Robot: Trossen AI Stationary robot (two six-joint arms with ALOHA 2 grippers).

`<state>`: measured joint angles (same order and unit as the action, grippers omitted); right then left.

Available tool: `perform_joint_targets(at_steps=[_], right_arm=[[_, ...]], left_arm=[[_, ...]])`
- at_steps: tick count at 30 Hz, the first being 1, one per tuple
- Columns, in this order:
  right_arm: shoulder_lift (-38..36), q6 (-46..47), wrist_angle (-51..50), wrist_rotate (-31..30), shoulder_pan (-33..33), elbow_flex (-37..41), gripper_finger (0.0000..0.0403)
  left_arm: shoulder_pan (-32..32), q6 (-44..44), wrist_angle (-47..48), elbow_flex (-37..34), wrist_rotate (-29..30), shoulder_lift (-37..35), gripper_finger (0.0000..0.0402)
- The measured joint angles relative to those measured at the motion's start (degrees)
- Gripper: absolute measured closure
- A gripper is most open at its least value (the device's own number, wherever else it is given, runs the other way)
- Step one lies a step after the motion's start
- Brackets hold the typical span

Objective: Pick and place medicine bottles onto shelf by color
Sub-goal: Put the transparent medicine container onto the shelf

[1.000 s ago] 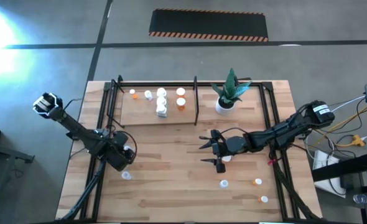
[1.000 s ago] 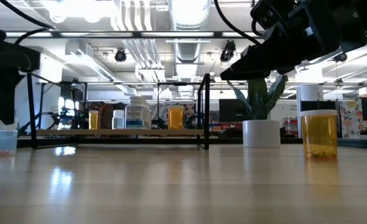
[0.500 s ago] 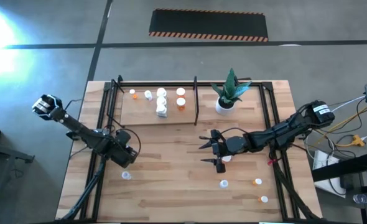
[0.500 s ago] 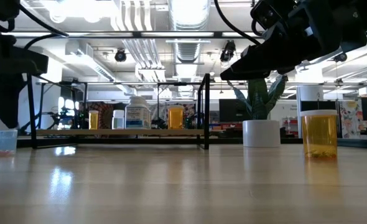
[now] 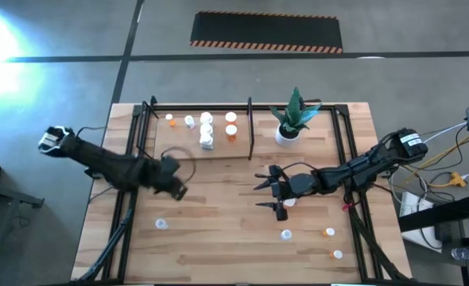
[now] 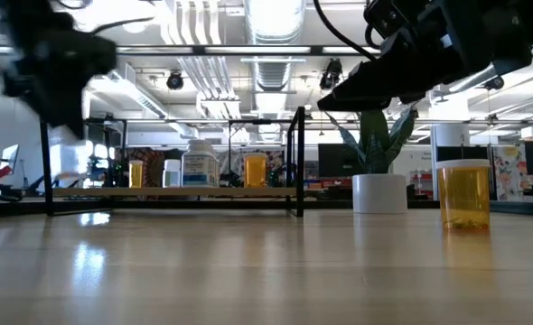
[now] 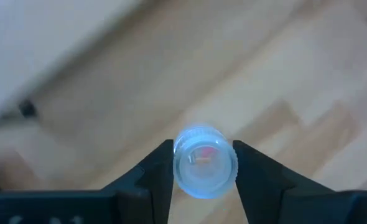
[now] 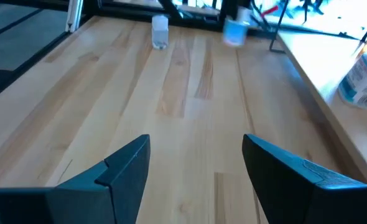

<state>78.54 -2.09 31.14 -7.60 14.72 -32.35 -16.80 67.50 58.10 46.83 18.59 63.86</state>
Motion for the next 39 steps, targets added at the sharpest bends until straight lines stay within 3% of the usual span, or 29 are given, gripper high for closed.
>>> perform_joint_targets(at_steps=[8,14,23,39], right_arm=[[0.0,0.0,0.9,0.0,0.0,0.0,0.0158],[0.0,0.7,0.7,0.0,0.0,0.0,0.0158],[0.0,0.7,0.7,0.0,0.0,0.0,0.0158],[0.0,0.6,0.4,0.0,0.0,0.0,0.0158]], left_arm=[[28.3,-31.4,-0.2,10.9,-0.1,8.1,0.0273],[41.3,-43.1,-1.5,17.2,-0.5,15.5,0.0272],[45.2,-45.9,-3.7,19.3,-3.6,23.1,0.0272],[46.4,-45.4,-6.6,19.3,-2.1,24.1,0.0271]])
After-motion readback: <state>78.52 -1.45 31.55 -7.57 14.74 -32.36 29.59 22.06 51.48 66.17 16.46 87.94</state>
